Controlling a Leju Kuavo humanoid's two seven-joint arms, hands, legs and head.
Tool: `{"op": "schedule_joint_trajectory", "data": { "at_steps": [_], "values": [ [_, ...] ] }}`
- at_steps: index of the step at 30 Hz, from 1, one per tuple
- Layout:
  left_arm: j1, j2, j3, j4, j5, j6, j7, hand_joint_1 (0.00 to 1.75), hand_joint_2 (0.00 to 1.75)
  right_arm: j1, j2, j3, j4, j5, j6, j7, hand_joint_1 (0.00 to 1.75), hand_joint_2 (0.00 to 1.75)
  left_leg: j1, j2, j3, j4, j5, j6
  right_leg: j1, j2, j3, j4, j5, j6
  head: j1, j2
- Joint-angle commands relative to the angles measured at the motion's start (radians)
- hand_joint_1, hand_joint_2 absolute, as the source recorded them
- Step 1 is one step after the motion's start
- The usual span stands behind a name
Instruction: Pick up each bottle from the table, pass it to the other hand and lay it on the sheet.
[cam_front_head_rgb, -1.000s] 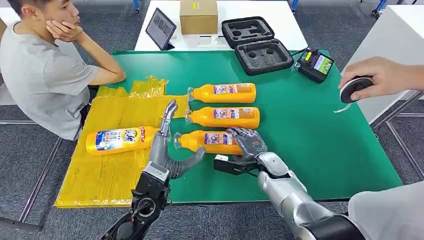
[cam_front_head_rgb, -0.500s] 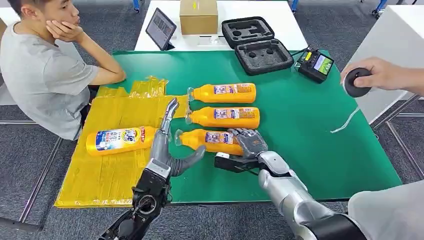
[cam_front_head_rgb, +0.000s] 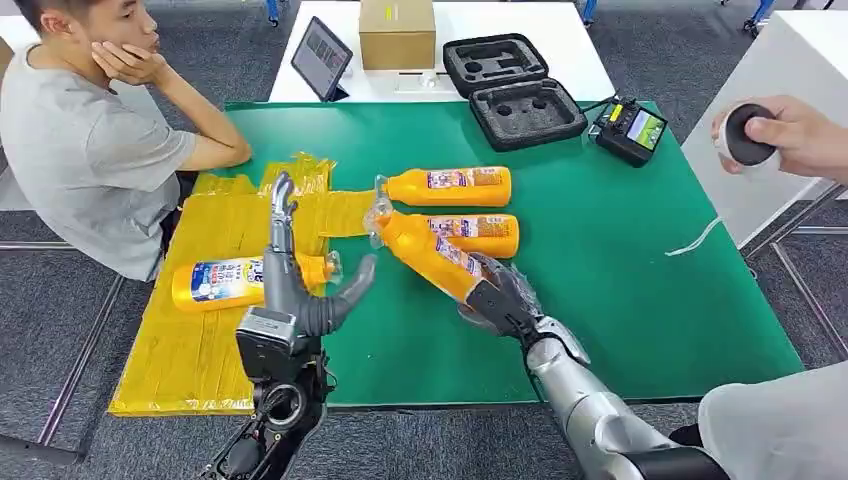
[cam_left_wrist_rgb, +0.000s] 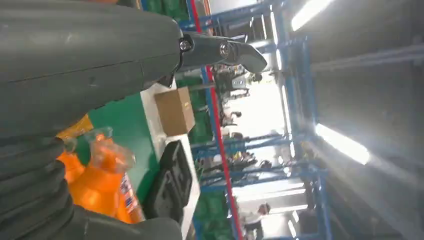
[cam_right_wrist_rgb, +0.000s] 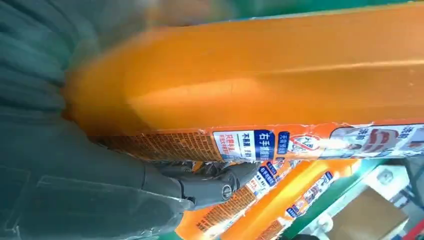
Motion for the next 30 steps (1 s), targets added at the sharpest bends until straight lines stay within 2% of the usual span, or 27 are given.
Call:
{"op": "schedule_joint_trajectory", "data": {
  "at_steps": [1,2,3,7,12,15,18,30],
  "values": [
    [0.014,-0.049,0.098,0.026,0.094,-0.006,0.004,0.0,1.75,0.036,-0.001,0.054,-0.053,-0.182,-0.048,0.0,1.75,1.75,0.0,-0.001,0.004,0.0,-0.002,-0.002,0.0,0.0,0.004,0.0,-0.002,-0.001,0.0,0.0],
    [0.014,-0.049,0.098,0.026,0.094,-0.006,0.004,0.0,1.75,0.036,-0.001,0.054,-0.053,-0.182,-0.048,0.0,1.75,1.75,0.0,0.0,0.001,0.0,0.0,-0.001,0.0,0.0,0.001,-0.001,0.0,-0.001,0.0,0.0],
    [0.01,-0.055,0.101,0.142,0.171,-0.086,0.004,0.0,1.75,0.072,-0.004,0.084,-0.132,-0.245,-0.056,0.0,1.75,1.75,0.0,-0.001,0.003,-0.001,-0.001,-0.001,0.0,0.0,0.003,-0.001,-0.001,-0.001,0.0,0.0],
    [-0.011,-0.064,0.068,0.332,0.271,-0.193,0.004,0.0,1.75,0.149,-0.016,0.201,-0.287,-0.347,-0.083,0.0,1.75,1.75,0.0,-0.002,0.004,-0.002,-0.001,-0.001,-0.001,0.0,0.004,-0.002,-0.001,-0.001,0.0,0.0],
    [-0.058,-0.064,0.017,0.493,0.383,-0.287,0.024,0.0,1.75,0.191,-0.025,0.313,-0.387,-0.382,-0.128,0.0,1.75,1.75,0.0,-0.003,0.004,-0.001,-0.001,-0.002,0.0,-0.001,0.005,-0.002,-0.002,-0.002,0.0,0.0],
    [-0.099,-0.074,-0.003,0.572,0.427,-0.285,0.029,0.0,1.75,0.207,-0.029,0.399,-0.424,-0.39,-0.181,0.0,1.75,1.75,0.0,-0.002,0.0,-0.001,0.0,-0.001,0.0,-0.002,0.0,-0.001,-0.001,-0.001,0.0,0.0],
    [-0.108,-0.073,-0.012,0.588,0.446,-0.292,0.023,0.0,1.75,0.215,-0.025,0.435,-0.426,-0.388,-0.212,0.0,1.75,1.75,0.0,-0.002,0.001,0.0,-0.001,-0.002,0.0,-0.001,0.001,0.0,-0.001,-0.001,0.0,0.0],
    [-0.112,-0.069,-0.021,0.532,0.436,-0.262,0.004,0.0,1.75,0.202,-0.005,0.506,-0.352,-0.394,-0.211,0.0,1.75,1.75,0.0,0.0,0.001,0.0,-0.002,-0.002,0.0,0.001,0.001,0.0,-0.001,-0.001,0.0,0.0]
  ]
}}
